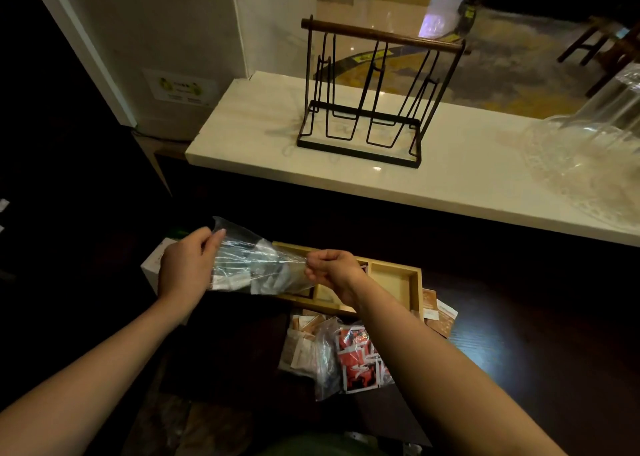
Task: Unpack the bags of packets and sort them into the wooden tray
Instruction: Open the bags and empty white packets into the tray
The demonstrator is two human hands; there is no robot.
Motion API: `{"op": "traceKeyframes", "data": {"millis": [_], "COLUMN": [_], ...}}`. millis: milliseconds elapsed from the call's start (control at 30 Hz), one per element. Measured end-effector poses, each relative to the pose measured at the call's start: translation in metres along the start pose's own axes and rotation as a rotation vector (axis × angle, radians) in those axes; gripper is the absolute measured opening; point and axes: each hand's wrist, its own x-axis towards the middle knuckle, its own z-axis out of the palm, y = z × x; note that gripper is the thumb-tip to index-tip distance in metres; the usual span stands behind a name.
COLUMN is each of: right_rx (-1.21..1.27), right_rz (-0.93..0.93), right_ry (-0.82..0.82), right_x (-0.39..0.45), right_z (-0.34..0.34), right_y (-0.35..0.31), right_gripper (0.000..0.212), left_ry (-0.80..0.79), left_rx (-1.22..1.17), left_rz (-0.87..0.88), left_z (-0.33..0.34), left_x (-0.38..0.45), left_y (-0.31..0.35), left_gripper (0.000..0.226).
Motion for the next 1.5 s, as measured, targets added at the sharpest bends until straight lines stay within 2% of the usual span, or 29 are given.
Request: {"op": "traceKeyframes", "data": {"millis": [367,500,600,900,1000,1133,1233,1367,1433,1500], "right_rx": [0.044,0.072,0.095,0.168,-0.014,-0.457,-0.599,-0.603,-0.577,-0.550], "right_rz": [0.017,0.032,0.043,-0.008,-0.117,-0.288,-0.384,-0.459,-0.461,-0.433], "right_ry": [0.048,0.063,0.052,0.071,0.055,0.048,0.178,0.423,0.589,0.757], "right_x": [-0.004,-0.005,-0.007,-0.015,-0.026,-0.045,-0.049,-0.052,-0.053,-0.055], "right_z": [-0.006,-0.007,-0.008,-0.016,-0.025,-0.029,-0.030,-0.056,-0.078,-0.104], "right_y": [0.005,0.004,0.004,-0.002,-0.006,-0.012,-0.012,-0.008,-0.007,-0.004], "right_gripper": [0.010,0.024,0.025,0.023,0.024,0.028,0.017,0.002,0.007,0.010], "left_ry": [0.010,0.013,0.009,0.054,0.071,0.070,0.033,-0.056,-0.141,-0.298], "left_rx": [0.022,-0.019,-0.047,-0.065,-0.069,-0.101,-0.129,-0.155,-0.135,-0.095], "left_rz": [0.109,0.176,0.223,0.229,0.190,0.138,0.101,0.087,0.087,0.087], "left_z": [-0.002,-0.006,-0.009,-0.009,-0.004,0.002,0.010,0.026,0.037,0.049], "left_x": [0.012,0.009,0.007,0.003,0.000,-0.002,-0.006,-0.014,-0.021,-0.033], "left_y": [0.030,0.050,0.061,0.065,0.053,0.037,0.034,0.040,0.041,0.041], "left_gripper": [0.036,0.034,0.032,0.029,0.030,0.029,0.028,0.019,0.015,0.011]}}
